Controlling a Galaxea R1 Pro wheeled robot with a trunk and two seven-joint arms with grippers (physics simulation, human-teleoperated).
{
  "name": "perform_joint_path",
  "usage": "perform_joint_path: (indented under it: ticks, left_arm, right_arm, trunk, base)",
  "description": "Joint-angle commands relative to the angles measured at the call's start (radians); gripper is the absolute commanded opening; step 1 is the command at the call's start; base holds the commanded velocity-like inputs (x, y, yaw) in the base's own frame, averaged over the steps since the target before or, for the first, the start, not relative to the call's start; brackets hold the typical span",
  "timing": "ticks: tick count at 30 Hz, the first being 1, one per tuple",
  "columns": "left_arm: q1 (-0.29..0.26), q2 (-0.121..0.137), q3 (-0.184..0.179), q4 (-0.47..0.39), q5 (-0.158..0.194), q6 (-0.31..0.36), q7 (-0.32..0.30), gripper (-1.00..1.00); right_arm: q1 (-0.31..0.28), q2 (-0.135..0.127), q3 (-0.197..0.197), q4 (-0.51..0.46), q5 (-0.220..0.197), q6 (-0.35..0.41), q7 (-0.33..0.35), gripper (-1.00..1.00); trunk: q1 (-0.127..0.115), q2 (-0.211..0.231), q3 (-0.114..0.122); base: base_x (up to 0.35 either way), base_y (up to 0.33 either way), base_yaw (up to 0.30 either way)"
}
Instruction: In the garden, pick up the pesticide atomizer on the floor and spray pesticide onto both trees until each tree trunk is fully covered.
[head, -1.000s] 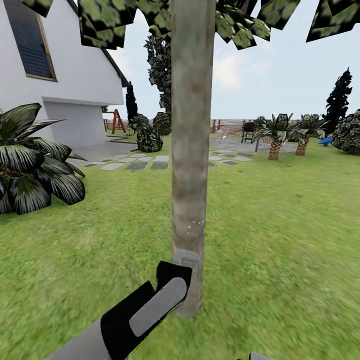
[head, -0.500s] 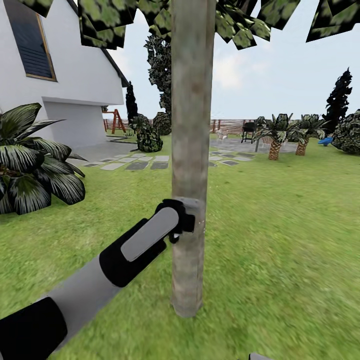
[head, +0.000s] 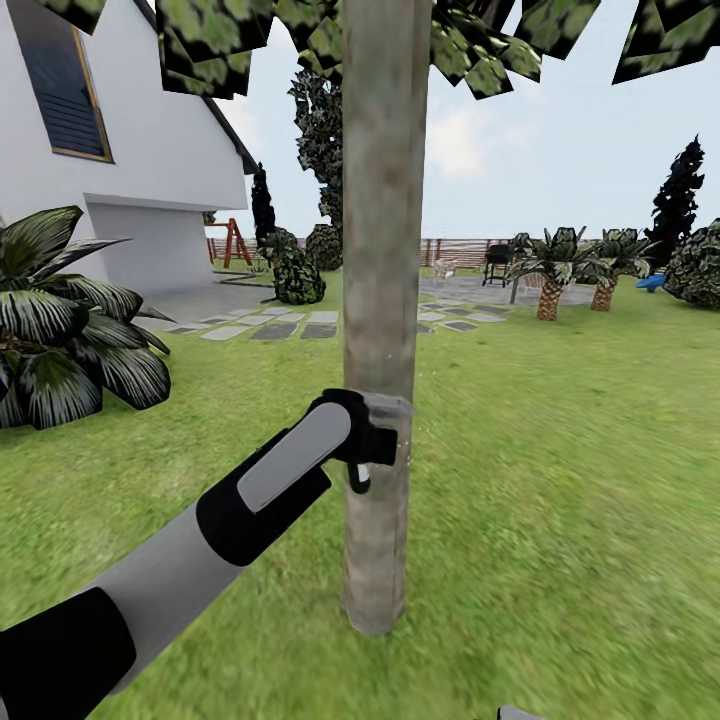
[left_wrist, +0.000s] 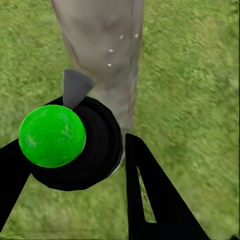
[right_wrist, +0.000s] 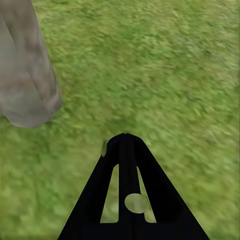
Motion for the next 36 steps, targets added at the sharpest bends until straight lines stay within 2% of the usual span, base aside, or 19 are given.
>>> perform_joint_path:
  ticks: [1, 4, 6, 8, 14, 16, 17, 18, 21, 24, 28, 36]
  left_arm:
    - [-0.001, 0.001, -0.001, -0.001, 0.034, 0.019, 0.002, -1.00]
    - [-0.001, 0.003, 0.000, -0.002, 0.067, 0.054, -0.048, -1.00]
    - [-0.001, 0.007, 0.000, -0.002, 0.076, 0.079, -0.107, -1.00]
    - [-0.001, 0.008, 0.000, -0.002, 0.078, 0.089, -0.130, -1.00]
    - [0.008, 0.010, -0.003, 0.003, 0.067, 0.086, -0.140, -1.00]
    - [0.043, 0.010, -0.001, 0.004, 0.064, 0.080, -0.141, -1.00]
    - [0.058, 0.011, 0.000, 0.004, 0.053, 0.078, -0.140, -1.00]
    - [0.072, 0.012, 0.002, 0.005, 0.025, 0.071, -0.133, -1.00]
    - [0.109, 0.015, 0.003, 0.005, -0.118, -0.010, -0.105, -1.00]
    - [0.125, 0.015, 0.002, 0.006, -0.173, -0.048, -0.098, -1.00]
    - [0.140, 0.015, 0.003, 0.007, -0.197, -0.064, -0.098, -1.00]
    - [0.146, 0.015, 0.003, 0.007, -0.200, -0.067, -0.106, -1.00]
  right_arm:
    - [-0.001, -0.001, 0.005, 0.000, -0.007, -0.004, -0.005, -1.00]
    - [-0.001, -0.001, 0.005, 0.000, -0.006, -0.004, -0.005, -1.00]
    - [-0.001, -0.001, 0.005, 0.000, -0.006, -0.004, -0.005, -1.00]
    - [-0.001, -0.001, 0.005, 0.000, -0.005, -0.004, -0.005, -1.00]
    - [-0.001, -0.001, 0.005, 0.000, -0.005, -0.004, -0.004, -1.00]
    - [-0.001, -0.001, 0.005, 0.000, -0.005, -0.004, -0.005, -1.00]
    - [-0.001, -0.001, 0.005, 0.000, -0.005, -0.004, -0.004, -1.00]
    - [-0.001, -0.001, 0.005, 0.000, -0.005, -0.004, -0.004, -1.00]
    - [-0.001, -0.001, 0.005, 0.000, -0.005, -0.004, -0.005, -1.00]
    - [-0.001, -0.001, 0.005, 0.000, -0.005, -0.004, -0.005, -1.00]
    - [-0.001, -0.001, 0.005, 0.000, -0.005, -0.004, -0.005, -1.00]
    - [-0.001, -0.001, 0.005, 0.000, -0.005, -0.004, -0.004, -1.00]
  trunk:
    - [0.000, -0.002, -0.002]
    - [0.000, -0.002, -0.002]
    - [0.000, -0.002, -0.002]
    - [0.000, -0.002, -0.002]
    - [0.000, -0.002, -0.002]
    - [0.000, -0.002, -0.002]
    - [0.000, -0.002, -0.002]
    - [0.000, -0.002, -0.002]
    - [0.000, -0.002, -0.002]
    - [0.000, -0.002, -0.002]
    - [0.000, -0.002, -0.002]
    - [0.000, -0.002, -0.002]
  base:
    - [0.000, 0.000, 0.000]
    - [0.000, 0.000, 0.000]
    - [0.000, 0.000, 0.000]
    - [0.000, 0.000, 0.000]
    - [0.000, 0.000, 0.000]
    - [0.000, 0.000, 0.000]
    - [0.000, 0.000, 0.000]
    - [0.000, 0.000, 0.000]
    - [0.000, 0.000, 0.000]
    - [0.000, 0.000, 0.000]
    - [0.000, 0.000, 0.000]
    - [0.000, 0.000, 0.000]
